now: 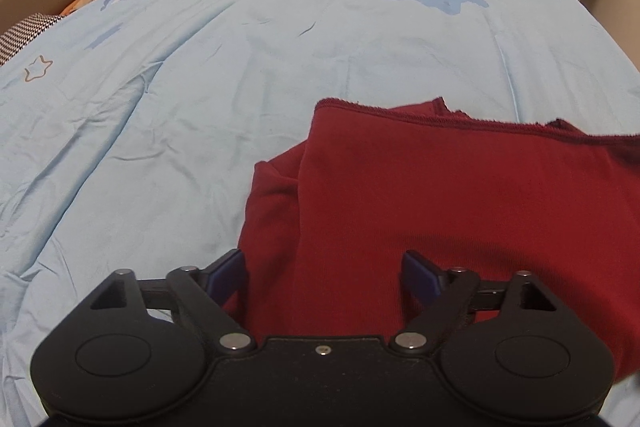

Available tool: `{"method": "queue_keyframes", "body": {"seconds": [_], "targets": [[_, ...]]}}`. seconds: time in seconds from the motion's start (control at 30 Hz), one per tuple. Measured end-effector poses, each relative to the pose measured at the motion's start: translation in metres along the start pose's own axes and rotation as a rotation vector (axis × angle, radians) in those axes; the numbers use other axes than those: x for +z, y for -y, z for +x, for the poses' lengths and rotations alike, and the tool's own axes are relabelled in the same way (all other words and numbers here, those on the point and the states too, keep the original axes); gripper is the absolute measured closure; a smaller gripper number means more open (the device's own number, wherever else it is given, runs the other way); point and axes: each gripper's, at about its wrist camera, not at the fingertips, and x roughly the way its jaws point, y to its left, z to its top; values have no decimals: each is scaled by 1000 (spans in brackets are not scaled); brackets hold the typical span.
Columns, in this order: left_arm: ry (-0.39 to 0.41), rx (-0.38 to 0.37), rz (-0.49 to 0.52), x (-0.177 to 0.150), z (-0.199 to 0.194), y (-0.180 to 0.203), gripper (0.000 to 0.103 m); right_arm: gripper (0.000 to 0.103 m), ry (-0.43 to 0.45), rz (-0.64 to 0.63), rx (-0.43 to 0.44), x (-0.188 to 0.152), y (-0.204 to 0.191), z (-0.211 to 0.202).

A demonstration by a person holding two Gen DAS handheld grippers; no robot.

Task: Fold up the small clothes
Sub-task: 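Release the hem with both grippers and smooth the folded sweater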

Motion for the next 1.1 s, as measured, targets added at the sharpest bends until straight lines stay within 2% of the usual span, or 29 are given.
{"method": "queue_keyframes", "body": {"seconds": [0.1, 0.2, 0.3, 0.5, 0.67, 0.83, 0.93, 1.0, 1.1], "targets": [[-5, 33, 42, -10, 4, 8, 11, 0, -17, -16, 3, -12, -8, -1], [-12, 59, 74, -19, 12, 11, 10, 0, -63, -69, -34, -25, -18, 12], [-7, 64, 63, -22, 12, 9, 8, 0, -66, -59, -44, -28, -22, 15], [-8, 69, 63, -26, 1, 7, 3, 0, -13, -14, -14, -34, -22, -16], [-26, 88, 53, -36, 4, 7, 1, 0, -62, -66, -24, -55, -30, -12], [-32, 103, 19, -39, -5, 1, 1, 0, -63, 12, -9, -49, -19, -19], [-6, 107, 14, -43, -19, 2, 1, 0, -43, 144, 48, -47, 0, -33], [-1, 110, 1, -48, -26, 2, 1, 0, -52, 225, 54, -48, 12, -39], [-18, 110, -50, -61, -32, -1, 1, 0, -74, 277, 50, -53, 20, -40]]}}
